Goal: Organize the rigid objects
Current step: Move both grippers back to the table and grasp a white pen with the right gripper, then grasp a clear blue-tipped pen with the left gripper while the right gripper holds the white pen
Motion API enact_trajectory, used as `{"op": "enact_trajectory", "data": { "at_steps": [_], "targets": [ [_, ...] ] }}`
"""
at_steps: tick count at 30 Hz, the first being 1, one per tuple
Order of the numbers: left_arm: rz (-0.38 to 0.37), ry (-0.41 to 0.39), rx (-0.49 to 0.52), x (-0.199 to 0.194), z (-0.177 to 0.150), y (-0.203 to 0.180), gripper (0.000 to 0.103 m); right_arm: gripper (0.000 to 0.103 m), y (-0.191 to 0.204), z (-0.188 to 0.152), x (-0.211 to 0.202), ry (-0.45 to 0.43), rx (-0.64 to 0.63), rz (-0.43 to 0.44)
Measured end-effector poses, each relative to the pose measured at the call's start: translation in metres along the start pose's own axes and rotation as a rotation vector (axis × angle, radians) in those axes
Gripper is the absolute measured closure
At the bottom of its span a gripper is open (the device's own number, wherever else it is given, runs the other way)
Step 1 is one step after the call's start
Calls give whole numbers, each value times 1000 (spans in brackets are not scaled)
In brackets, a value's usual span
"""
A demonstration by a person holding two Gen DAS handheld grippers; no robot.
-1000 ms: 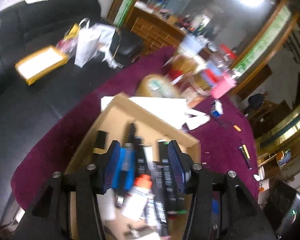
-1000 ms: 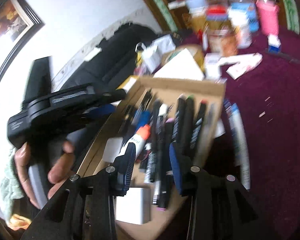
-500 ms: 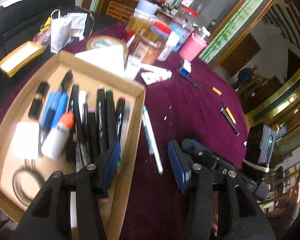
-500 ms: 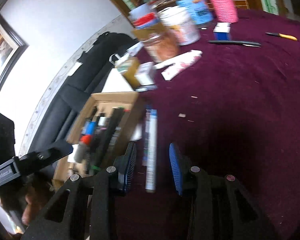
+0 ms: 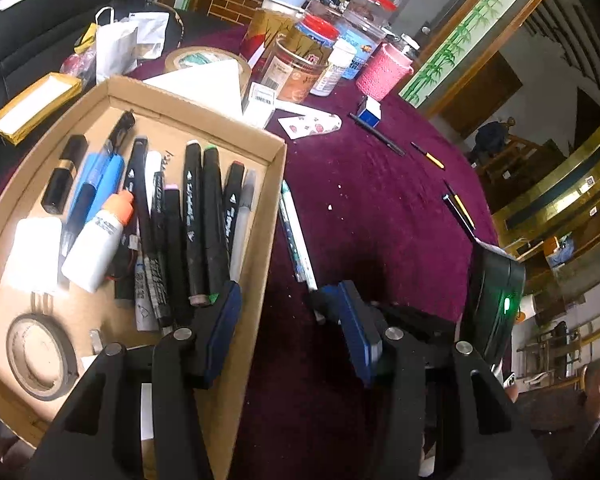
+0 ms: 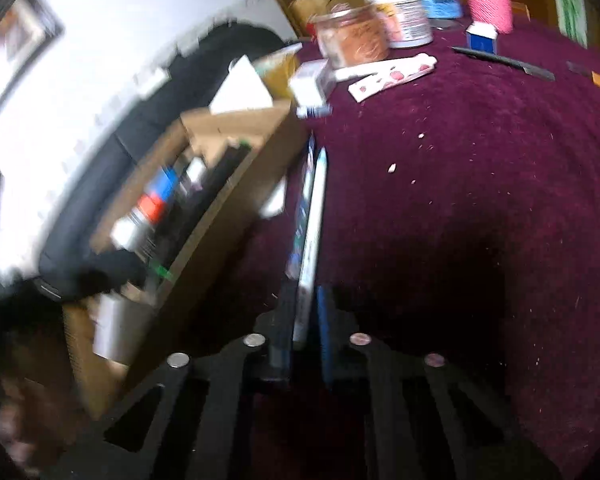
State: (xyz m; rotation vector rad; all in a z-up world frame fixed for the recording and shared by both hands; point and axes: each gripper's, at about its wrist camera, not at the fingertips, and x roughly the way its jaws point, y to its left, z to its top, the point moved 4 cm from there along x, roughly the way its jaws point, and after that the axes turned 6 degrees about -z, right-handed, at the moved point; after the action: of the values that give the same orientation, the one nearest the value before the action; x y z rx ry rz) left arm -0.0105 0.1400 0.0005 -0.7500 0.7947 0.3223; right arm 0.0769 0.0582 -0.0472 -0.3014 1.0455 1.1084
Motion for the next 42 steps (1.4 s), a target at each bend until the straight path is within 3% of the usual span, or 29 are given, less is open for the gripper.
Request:
{"op": "enact_trajectory", "data": {
  "at_steps": [6, 9, 11, 13, 16, 20, 24, 27, 30, 32, 36, 40, 42],
  "targets": [
    [-20, 33, -34, 7, -1, 6, 55, 96, 10, -2, 0, 1, -36, -109],
    [-13, 39, 8, 8, 2, -5, 55, 96, -6, -4, -16, -7, 40, -157],
    [-55, 77, 17, 15, 6, -13, 55, 96, -26, -9, -29, 20, 143, -136],
    [-65, 109, 36, 25, 12, -20, 55, 96, -40, -12, -42, -6, 177, -172],
    [-27, 157, 45, 40, 19, -26, 55, 97, -70, -13, -47, 22, 245, -184],
    [67, 191, 35, 59, 24, -26, 55, 96, -84, -7, -34, 113, 197, -139],
    [119, 212, 17, 70, 24, -32, 56, 93, -93, 18, -27, 103, 189, -77],
    [152, 226, 12, 79, 23, -40, 56, 82, -98, 19, -19, 66, 199, -68],
    [200, 238, 45, 92, 17, -49, 56, 82, -98, 15, -18, 26, 186, -67],
    [216, 301, 25, 106, 10, -44, 56, 81, -97, 14, -19, 24, 185, -64],
    [342, 221, 1, 101, 14, -32, 60, 81, -95, 13, -19, 32, 196, -69],
    [407, 264, 39, 117, 12, -38, 60, 81, -99, 12, -19, 44, 221, -47],
    [405, 277, 21, 118, 13, -40, 60, 81, -103, 12, -20, 53, 248, -29]
  ]
}}
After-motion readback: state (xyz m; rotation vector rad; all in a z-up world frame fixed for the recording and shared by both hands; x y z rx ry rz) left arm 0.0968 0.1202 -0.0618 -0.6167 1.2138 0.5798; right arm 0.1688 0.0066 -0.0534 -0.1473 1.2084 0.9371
